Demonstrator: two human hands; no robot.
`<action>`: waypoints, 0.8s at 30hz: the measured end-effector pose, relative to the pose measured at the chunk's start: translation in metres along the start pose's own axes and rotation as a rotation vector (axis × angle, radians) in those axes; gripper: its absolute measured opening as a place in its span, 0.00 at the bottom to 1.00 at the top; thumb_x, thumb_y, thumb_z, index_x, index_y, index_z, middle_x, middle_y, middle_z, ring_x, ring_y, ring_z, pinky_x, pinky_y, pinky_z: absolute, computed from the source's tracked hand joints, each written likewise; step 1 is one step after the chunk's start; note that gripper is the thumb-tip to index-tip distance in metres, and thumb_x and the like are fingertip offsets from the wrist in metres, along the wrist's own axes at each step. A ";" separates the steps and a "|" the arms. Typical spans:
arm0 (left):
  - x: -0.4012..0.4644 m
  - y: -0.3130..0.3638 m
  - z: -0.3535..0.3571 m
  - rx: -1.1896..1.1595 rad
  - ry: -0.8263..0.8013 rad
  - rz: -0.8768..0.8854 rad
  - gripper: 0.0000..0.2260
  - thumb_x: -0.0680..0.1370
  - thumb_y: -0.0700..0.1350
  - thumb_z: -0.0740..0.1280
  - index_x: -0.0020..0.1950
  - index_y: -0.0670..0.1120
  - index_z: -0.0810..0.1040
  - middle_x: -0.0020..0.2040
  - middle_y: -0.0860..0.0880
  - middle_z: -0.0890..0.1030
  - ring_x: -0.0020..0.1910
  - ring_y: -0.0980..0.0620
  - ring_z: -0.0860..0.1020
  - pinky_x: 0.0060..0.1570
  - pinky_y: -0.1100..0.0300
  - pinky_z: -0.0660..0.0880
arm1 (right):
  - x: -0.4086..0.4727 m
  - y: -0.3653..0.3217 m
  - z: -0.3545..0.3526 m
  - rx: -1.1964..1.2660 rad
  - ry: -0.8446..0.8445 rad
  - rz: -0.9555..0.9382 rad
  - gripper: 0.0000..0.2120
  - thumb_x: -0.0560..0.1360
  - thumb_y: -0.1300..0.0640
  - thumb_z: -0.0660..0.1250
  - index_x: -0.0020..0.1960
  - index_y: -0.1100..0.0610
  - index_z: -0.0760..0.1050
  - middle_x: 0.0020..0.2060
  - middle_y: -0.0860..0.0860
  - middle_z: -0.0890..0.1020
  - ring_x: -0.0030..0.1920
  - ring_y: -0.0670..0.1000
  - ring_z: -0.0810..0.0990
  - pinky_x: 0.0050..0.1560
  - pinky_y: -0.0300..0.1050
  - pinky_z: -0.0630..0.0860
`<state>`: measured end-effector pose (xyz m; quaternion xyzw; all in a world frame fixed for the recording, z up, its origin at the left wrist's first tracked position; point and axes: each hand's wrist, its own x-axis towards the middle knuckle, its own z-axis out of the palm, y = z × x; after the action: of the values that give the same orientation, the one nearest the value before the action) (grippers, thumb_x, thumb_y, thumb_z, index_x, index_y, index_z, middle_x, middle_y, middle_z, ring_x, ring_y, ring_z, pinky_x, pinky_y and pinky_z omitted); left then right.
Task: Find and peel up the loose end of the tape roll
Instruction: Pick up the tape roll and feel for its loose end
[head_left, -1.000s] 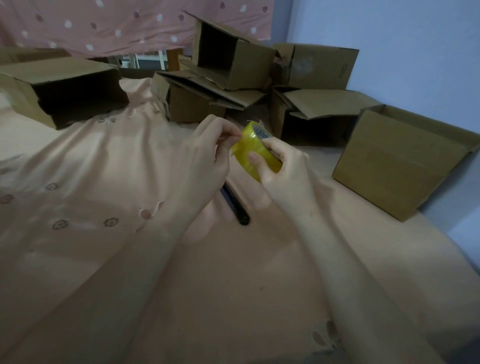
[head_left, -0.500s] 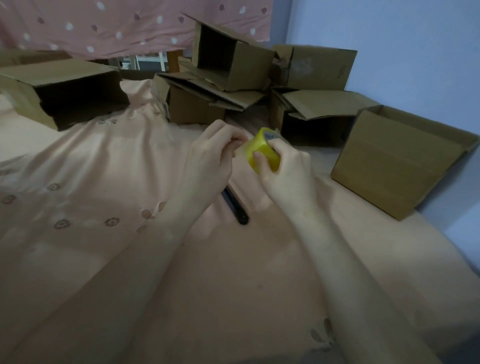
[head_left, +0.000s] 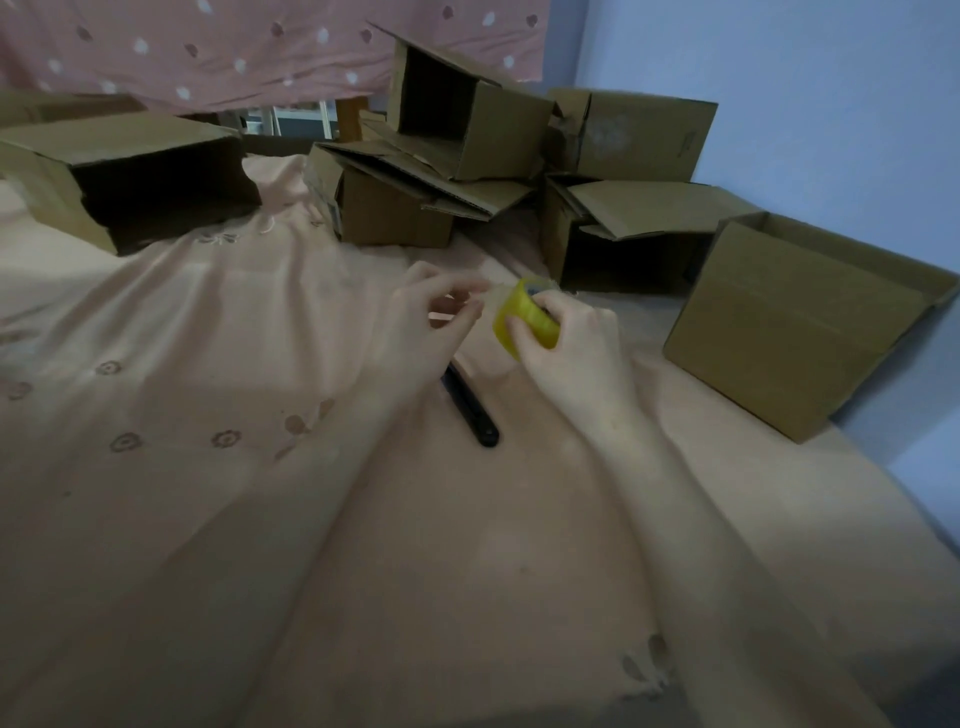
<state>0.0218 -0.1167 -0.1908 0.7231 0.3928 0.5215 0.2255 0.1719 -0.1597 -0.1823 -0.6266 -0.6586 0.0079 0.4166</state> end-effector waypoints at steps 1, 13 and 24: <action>0.000 -0.001 0.000 -0.012 -0.001 -0.012 0.09 0.76 0.39 0.68 0.51 0.52 0.80 0.49 0.47 0.77 0.43 0.53 0.81 0.45 0.69 0.74 | 0.000 -0.001 0.000 0.001 -0.012 0.001 0.14 0.72 0.47 0.65 0.54 0.51 0.79 0.46 0.54 0.83 0.49 0.57 0.80 0.47 0.52 0.77; -0.004 0.000 0.005 -0.190 -0.007 -0.162 0.08 0.76 0.39 0.67 0.42 0.52 0.77 0.41 0.49 0.84 0.40 0.55 0.83 0.39 0.69 0.74 | -0.003 -0.001 -0.015 -0.071 -0.153 0.007 0.10 0.70 0.45 0.62 0.40 0.50 0.75 0.35 0.47 0.76 0.45 0.56 0.76 0.49 0.48 0.65; -0.001 0.008 0.002 -0.129 0.044 -0.148 0.10 0.74 0.38 0.69 0.39 0.52 0.78 0.36 0.51 0.81 0.39 0.49 0.83 0.40 0.65 0.77 | -0.004 -0.004 -0.012 0.017 -0.041 -0.031 0.11 0.72 0.46 0.64 0.46 0.52 0.80 0.40 0.52 0.83 0.46 0.58 0.79 0.49 0.56 0.75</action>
<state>0.0259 -0.1220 -0.1865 0.6645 0.4155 0.5435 0.3007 0.1752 -0.1703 -0.1744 -0.6125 -0.6764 0.0201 0.4085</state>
